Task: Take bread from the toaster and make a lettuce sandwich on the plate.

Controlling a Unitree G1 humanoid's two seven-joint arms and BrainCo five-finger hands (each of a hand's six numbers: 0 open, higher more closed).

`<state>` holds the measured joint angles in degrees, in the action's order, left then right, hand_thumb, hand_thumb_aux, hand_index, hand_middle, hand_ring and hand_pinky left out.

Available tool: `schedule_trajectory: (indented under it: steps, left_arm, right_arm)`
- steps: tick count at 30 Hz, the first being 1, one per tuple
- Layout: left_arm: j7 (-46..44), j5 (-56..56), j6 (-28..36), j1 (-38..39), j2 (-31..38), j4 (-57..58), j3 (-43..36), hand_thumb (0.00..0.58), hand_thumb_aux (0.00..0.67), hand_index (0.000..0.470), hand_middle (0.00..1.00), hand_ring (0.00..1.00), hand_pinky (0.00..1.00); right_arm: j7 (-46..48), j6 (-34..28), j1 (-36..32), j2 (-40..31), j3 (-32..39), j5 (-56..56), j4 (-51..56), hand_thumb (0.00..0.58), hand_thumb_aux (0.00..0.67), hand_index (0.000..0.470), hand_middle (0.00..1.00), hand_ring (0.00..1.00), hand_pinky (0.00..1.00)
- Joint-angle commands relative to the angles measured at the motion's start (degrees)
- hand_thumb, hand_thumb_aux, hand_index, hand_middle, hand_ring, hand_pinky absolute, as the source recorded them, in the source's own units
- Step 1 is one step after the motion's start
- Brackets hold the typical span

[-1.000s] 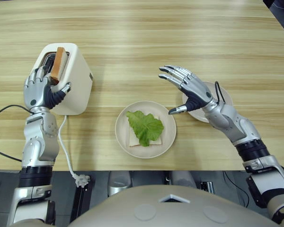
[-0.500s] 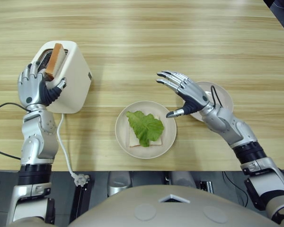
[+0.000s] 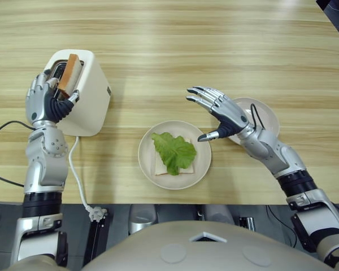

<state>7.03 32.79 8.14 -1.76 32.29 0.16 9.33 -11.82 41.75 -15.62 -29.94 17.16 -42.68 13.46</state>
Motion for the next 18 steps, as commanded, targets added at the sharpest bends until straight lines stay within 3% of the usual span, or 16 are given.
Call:
schedule_trajectory:
  steps: [1,6,8,18]
  left_arm:
    - [-2.2,-1.33,-0.61,0.85,-0.45,1.92,-1.94,0.578,0.628,0.431,0.0,0.0,0.0]
    - [-0.21,-0.04,-0.37,0.46,0.83,3.01,-1.56,0.578,0.631,0.433,0.0,0.0,0.0]
    - [1.0,0.5,-0.21,0.32,1.26,2.98,-1.2,0.58,0.67,0.46,0.0,0.0,0.0]
    - [5.95,2.45,0.26,-0.61,1.81,3.03,0.08,0.58,0.67,0.46,0.0,0.0,0.0]
  right_arm:
    - [0.16,-0.19,0.3,0.11,0.09,-0.09,0.44,0.0,0.0,0.0,0.0,0.0,0.0]
    - [-0.06,-0.38,0.55,0.24,0.1,-0.25,0.56,0.0,0.0,0.0,0.0,0.0,0.0]
    - [-0.11,-0.44,0.64,0.31,0.18,-0.29,0.66,0.0,0.0,0.0,0.0,0.0,0.0]
    - [-0.29,-0.66,1.11,0.46,0.19,-0.38,0.71,0.0,0.0,0.0,0.0,0.0,0.0]
